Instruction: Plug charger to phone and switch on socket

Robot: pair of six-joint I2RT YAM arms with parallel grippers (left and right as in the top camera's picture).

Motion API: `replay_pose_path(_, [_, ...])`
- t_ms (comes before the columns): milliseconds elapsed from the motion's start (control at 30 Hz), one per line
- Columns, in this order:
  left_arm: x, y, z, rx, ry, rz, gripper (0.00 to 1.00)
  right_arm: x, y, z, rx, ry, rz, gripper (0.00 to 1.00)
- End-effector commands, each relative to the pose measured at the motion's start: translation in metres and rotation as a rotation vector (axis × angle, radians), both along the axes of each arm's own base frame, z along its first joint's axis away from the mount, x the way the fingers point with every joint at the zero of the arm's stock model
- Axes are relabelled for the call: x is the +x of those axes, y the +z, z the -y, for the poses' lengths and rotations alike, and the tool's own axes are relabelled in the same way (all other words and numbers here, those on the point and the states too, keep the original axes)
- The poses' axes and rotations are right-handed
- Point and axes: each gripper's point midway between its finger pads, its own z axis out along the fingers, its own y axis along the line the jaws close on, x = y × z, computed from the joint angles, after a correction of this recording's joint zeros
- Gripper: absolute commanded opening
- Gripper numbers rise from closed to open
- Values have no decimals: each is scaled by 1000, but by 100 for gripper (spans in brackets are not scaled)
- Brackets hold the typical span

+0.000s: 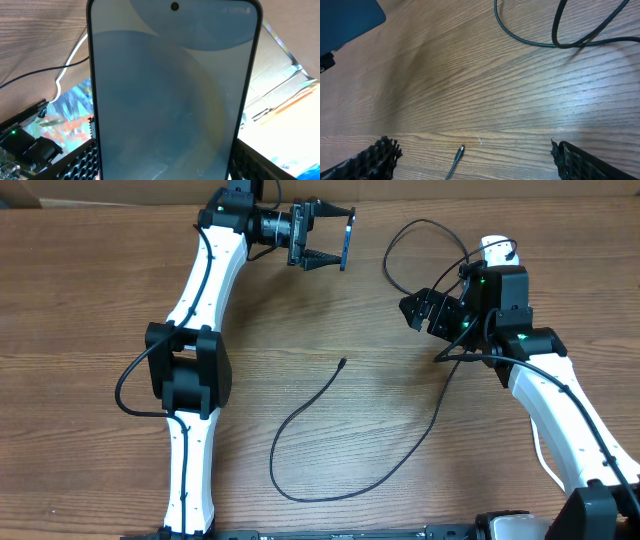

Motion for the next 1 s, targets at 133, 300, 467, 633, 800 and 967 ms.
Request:
replay_pose_path(133, [-3, 18, 1, -35, -25, 29, 68, 5, 9, -5, 22, 13, 21, 100])
replay_pose_path(300, [-1, 15, 1, -22, -14, 32, 68, 5, 9, -5, 24, 14, 21, 100])
replay_pose_path(467, [-1, 15, 1, -18, -10, 32, 68, 6, 11, -5, 24, 15, 30, 100])
replay_pose_path(633, [-1, 15, 1, -18, -11, 32, 68, 11, 15, -5, 27, 15, 55, 100])
replay_pose_path(800, [-1, 15, 1, -18, -11, 32, 68, 10, 15, -5, 44, -4, 43, 100])
replay_pose_path(967, [-1, 15, 1, -18, -11, 32, 68, 10, 15, -5, 107, -76, -2, 100])
